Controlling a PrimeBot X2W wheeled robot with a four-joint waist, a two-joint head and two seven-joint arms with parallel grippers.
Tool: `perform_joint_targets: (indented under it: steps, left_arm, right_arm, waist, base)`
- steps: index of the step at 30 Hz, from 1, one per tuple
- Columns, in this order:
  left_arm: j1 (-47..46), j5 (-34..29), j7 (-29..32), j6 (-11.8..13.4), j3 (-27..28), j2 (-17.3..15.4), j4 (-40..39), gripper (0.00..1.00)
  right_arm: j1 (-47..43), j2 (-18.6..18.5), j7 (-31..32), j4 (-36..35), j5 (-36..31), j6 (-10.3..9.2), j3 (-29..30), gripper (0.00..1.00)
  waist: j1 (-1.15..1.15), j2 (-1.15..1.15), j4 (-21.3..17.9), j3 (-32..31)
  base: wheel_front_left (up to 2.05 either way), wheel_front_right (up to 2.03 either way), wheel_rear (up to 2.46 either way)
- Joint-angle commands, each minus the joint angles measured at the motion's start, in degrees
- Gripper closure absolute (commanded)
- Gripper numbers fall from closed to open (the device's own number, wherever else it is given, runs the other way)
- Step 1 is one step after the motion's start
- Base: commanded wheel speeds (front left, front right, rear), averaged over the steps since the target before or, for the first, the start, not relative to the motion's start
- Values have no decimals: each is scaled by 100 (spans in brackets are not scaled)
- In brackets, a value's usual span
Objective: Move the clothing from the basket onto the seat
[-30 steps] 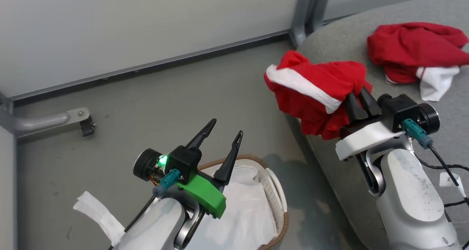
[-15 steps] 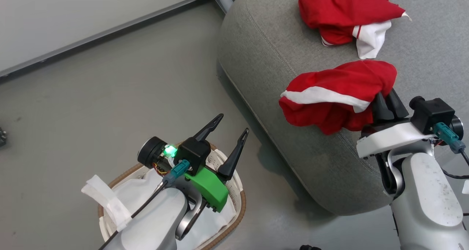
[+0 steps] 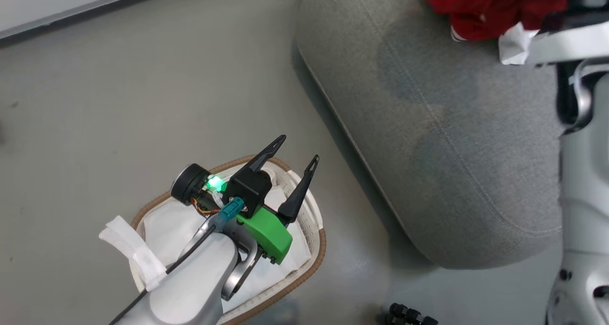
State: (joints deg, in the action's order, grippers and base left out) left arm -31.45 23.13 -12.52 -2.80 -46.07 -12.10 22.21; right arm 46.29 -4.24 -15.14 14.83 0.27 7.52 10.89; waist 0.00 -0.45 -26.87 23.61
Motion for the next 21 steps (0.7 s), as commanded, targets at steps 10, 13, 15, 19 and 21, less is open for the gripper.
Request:
perform_joint_targets:
  steps: [10, 13, 15, 19, 21]
  left_arm:
    - [-245, -157, 124, 78, -83, -154, -332, 0]
    - [-288, -181, 154, 115, -91, -152, -426, 0]
    - [-307, -164, 164, 142, -77, -156, -487, 0]
    - [-275, -161, 170, 193, -61, -229, -599, 0]
    - [-265, -162, 172, 214, -63, -257, -632, 0]
  right_arm:
    - [1725, -1364, -1, 783, -673, -6, 750, 100]
    - [1920, -1680, -1, 962, -879, -6, 961, 100]
    - [1994, -1818, -1, 1069, -996, -6, 1137, 100]
    - [1830, -1995, -1, 1282, -1212, -6, 1521, 100]
    - [1675, -1951, -1, 1351, -1227, -6, 1659, 100]
  waist:
    - [0, 45, 1101, 766]
    - [0, 45, 1284, 891]
    - [0, 45, 1367, 968]
    - [0, 45, 1483, 1119]
    - [0, 45, 1517, 1191]
  base:
    - [0, 0, 0]
    - [0, 0, 0]
    - [0, 0, 0]
    - [0, 0, 0]
    - [0, 0, 0]
